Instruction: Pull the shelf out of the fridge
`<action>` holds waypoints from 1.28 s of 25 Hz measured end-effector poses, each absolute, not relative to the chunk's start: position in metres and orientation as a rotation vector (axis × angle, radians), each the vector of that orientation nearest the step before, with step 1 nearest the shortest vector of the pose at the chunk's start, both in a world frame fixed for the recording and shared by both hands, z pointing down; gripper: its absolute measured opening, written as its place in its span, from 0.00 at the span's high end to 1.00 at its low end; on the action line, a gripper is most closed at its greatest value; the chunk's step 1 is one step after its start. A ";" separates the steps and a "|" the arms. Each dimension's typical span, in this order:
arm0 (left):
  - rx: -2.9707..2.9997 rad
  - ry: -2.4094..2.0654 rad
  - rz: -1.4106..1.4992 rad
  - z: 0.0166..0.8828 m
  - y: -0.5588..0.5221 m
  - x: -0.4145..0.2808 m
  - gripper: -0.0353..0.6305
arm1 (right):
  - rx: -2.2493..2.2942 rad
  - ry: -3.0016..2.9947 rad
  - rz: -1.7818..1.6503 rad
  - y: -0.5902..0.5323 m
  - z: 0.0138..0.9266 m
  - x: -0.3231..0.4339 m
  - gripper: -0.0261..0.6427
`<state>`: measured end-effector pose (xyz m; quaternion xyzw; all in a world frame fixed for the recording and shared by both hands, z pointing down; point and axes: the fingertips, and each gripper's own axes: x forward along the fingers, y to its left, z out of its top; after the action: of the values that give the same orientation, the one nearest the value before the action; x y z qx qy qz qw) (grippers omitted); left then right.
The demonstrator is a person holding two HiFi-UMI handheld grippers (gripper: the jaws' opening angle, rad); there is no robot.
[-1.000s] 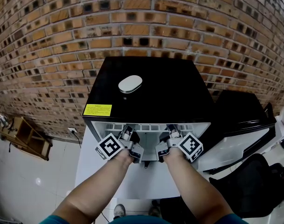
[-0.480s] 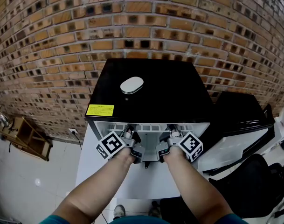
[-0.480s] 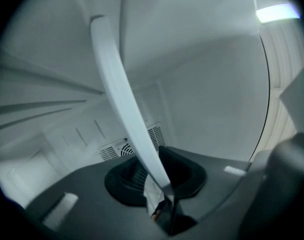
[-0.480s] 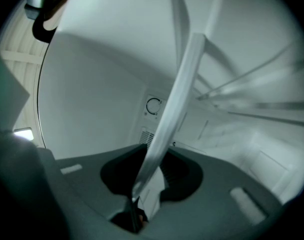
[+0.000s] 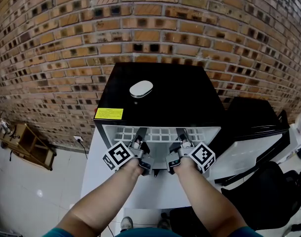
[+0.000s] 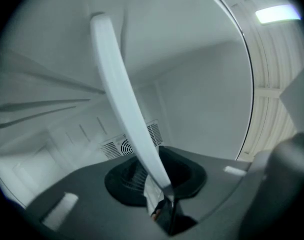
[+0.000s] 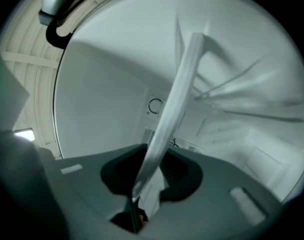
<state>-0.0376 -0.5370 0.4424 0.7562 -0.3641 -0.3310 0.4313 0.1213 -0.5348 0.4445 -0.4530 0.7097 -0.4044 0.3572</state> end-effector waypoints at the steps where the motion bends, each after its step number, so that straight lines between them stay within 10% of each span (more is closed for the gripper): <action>1: 1.887 -0.907 -0.824 0.442 -0.535 -0.038 0.88 | -1.169 1.831 -1.044 -0.533 0.444 0.121 0.85; 32: 1.877 -0.811 -0.769 0.451 -0.443 -0.040 0.88 | -1.194 1.761 -1.057 -0.438 0.453 0.118 0.87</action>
<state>-0.0401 -0.4427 0.4509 0.7629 -0.3294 -0.3124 0.4604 0.1176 -0.4375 0.4528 -0.4660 0.6876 -0.4127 0.3738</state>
